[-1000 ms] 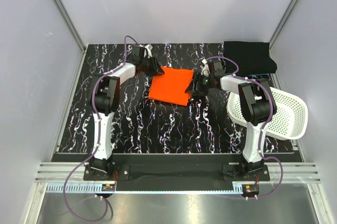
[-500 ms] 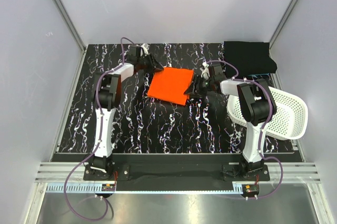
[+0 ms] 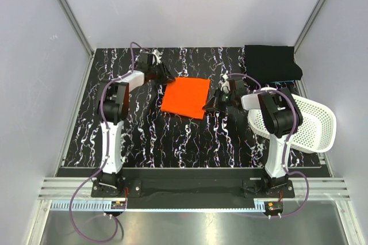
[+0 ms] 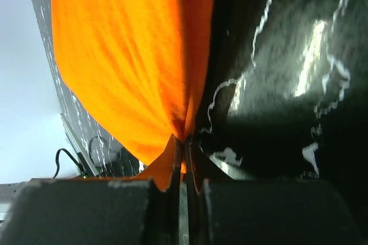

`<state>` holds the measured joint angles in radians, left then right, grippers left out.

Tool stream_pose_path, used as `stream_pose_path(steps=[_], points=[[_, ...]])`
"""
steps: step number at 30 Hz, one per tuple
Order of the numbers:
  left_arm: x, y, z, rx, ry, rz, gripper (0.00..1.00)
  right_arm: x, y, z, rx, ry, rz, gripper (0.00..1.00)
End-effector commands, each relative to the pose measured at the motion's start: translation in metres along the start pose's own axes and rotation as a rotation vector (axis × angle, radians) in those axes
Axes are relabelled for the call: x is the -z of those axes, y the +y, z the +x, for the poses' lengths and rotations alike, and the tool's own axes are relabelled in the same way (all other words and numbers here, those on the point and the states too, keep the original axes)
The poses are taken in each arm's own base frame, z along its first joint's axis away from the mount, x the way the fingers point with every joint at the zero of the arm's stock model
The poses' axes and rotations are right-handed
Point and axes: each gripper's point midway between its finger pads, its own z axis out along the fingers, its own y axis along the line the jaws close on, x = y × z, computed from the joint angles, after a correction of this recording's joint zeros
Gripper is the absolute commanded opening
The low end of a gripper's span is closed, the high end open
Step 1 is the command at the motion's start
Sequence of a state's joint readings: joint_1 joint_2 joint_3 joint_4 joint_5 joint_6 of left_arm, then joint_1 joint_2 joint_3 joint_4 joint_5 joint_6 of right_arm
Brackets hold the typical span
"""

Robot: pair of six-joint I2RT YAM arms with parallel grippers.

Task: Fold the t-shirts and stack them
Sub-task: Fold the tshirt

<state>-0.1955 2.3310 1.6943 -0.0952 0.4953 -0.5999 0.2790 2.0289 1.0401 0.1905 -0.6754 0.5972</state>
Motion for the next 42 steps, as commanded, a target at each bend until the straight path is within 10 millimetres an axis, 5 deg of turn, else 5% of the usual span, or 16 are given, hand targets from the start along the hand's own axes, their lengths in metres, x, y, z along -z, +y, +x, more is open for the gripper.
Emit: stream_pose_path(steps=[1, 2, 3, 7, 10, 11, 12, 16, 27, 33, 34, 38, 39, 42], points=[[0.062, -0.007, -0.023, -0.092, -0.118, -0.200, 0.37, 0.016, 0.012, -0.005, 0.051, -0.033, -0.016, 0.05], [0.069, 0.000, -0.013, -0.085, -0.116, -0.227, 0.38, 0.018, 0.012, -0.003, 0.052, -0.029, -0.017, 0.06], [0.089, -0.014, -0.024, -0.110, -0.166, -0.227, 0.38, 0.021, 0.013, -0.001, 0.052, -0.026, -0.016, 0.06], [0.129, -0.033, -0.008, -0.163, -0.189, -0.230, 0.42, 0.034, 0.017, -0.002, 0.081, -0.034, -0.004, 0.12], [0.143, -0.035, 0.032, -0.176, -0.135, -0.200, 0.44, 0.038, 0.020, 0.003, 0.059, 0.003, -0.049, 0.23], [0.141, -0.022, 0.059, -0.161, -0.086, -0.203, 0.44, 0.038, 0.021, 0.007, 0.052, 0.018, -0.063, 0.38], [0.144, -0.033, 0.064, -0.170, -0.093, -0.138, 0.45, 0.039, 0.024, 0.011, 0.040, 0.034, -0.078, 0.43], [0.136, -0.012, 0.105, -0.152, -0.017, -0.110, 0.47, 0.045, 0.028, 0.013, 0.047, 0.011, -0.087, 0.47], [0.104, 0.001, 0.132, -0.148, 0.085, -0.072, 0.47, 0.026, 0.021, 0.025, 0.062, 0.042, -0.050, 0.55], [0.103, -0.007, 0.142, -0.156, 0.117, -0.037, 0.44, 0.026, 0.020, 0.034, 0.069, 0.049, -0.053, 0.45], [0.104, -0.007, 0.142, -0.161, 0.114, -0.041, 0.37, 0.027, 0.017, 0.037, 0.068, 0.052, -0.043, 0.43], [0.105, -0.007, 0.145, -0.162, 0.109, -0.055, 0.00, 0.032, 0.006, 0.038, 0.089, 0.035, 0.031, 0.08], [0.106, -0.006, 0.143, -0.151, 0.095, -0.077, 0.00, 0.032, 0.000, 0.037, 0.097, 0.028, 0.061, 0.00], [0.116, 0.000, 0.150, -0.169, 0.063, -0.185, 0.00, 0.039, -0.014, 0.041, 0.080, 0.029, 0.147, 0.00]])
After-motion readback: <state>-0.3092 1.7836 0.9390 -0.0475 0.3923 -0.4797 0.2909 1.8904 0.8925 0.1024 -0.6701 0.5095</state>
